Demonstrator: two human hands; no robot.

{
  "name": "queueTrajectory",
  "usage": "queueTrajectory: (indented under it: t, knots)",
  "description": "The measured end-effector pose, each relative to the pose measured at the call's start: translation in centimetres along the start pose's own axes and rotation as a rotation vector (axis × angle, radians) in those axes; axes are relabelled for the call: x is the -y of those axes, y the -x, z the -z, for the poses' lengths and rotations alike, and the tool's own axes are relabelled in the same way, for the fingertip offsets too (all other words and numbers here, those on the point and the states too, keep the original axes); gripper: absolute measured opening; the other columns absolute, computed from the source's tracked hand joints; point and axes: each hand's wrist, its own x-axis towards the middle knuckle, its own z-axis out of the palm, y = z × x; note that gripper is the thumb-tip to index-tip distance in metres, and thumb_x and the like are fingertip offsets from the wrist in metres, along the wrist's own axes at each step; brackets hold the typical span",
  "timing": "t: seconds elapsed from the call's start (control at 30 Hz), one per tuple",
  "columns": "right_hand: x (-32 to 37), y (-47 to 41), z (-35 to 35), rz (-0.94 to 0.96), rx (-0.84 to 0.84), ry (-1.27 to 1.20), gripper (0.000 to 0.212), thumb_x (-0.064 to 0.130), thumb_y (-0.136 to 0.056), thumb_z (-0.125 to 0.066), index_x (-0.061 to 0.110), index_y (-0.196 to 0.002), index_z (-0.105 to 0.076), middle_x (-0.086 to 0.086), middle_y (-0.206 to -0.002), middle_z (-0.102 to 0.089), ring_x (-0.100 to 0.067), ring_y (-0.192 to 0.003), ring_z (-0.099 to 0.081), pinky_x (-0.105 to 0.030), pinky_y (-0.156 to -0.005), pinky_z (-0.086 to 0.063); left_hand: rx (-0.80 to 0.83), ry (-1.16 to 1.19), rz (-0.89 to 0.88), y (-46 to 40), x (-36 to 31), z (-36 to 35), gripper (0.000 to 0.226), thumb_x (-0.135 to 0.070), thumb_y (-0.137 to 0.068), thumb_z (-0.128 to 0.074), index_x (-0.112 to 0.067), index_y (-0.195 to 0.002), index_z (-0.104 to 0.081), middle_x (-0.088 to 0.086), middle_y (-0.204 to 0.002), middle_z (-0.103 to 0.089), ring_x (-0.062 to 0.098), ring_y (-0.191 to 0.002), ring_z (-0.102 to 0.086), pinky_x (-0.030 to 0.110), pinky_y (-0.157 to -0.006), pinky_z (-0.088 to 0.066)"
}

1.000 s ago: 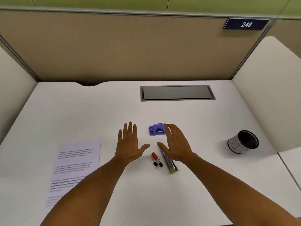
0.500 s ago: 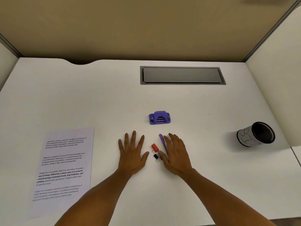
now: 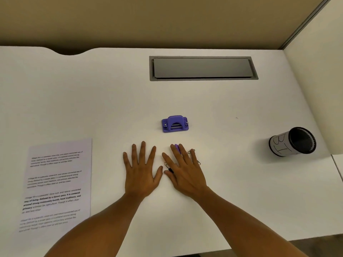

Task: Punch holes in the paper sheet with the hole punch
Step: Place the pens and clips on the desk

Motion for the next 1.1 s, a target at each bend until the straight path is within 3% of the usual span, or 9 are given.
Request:
queueTrajectory:
  t: [0.33,0.73,1.1]
  knots:
    - [-1.5,-0.8,-0.2,-0.024,0.029,-0.066,0.063,0.042,-0.105,-0.029,0.034,-0.156,0.007,-0.002,-0.168,0.0,-0.026,-0.153,0.009,-0.044,-0.124,-0.005,0.001,0.013,0.01,-0.1,0.1,0.0,0.081,-0.07,-0.088,-0.026,-0.029,-0.157,-0.013,0.01,-0.167,-0.003,0.038,-0.153,-0.003,0.063,-0.12,-0.01]
    - [-7.1,-0.9,1.3,-0.191,-0.112,-0.03,0.053,0.032,-0.105,-0.033,0.022,-0.156,-0.026,-0.005,-0.161,-0.032,-0.028,-0.151,-0.024,-0.047,-0.121,-0.027,0.004,0.036,0.002,0.1,0.0,0.2,0.078,-0.066,-0.09,-0.022,-0.027,-0.157,-0.017,0.009,-0.167,-0.005,0.037,-0.153,-0.003,0.062,-0.12,-0.01]
    - [-14.4,-2.9,3.0,-0.473,-0.222,-0.052,0.051,0.027,-0.105,-0.034,0.019,-0.155,-0.028,-0.011,-0.158,-0.037,-0.033,-0.148,-0.029,-0.048,-0.118,-0.03,0.032,0.035,-0.002,0.1,-0.1,0.8,0.077,-0.066,-0.09,-0.02,-0.025,-0.156,-0.023,0.011,-0.166,-0.009,0.037,-0.153,-0.007,0.062,-0.12,-0.011]
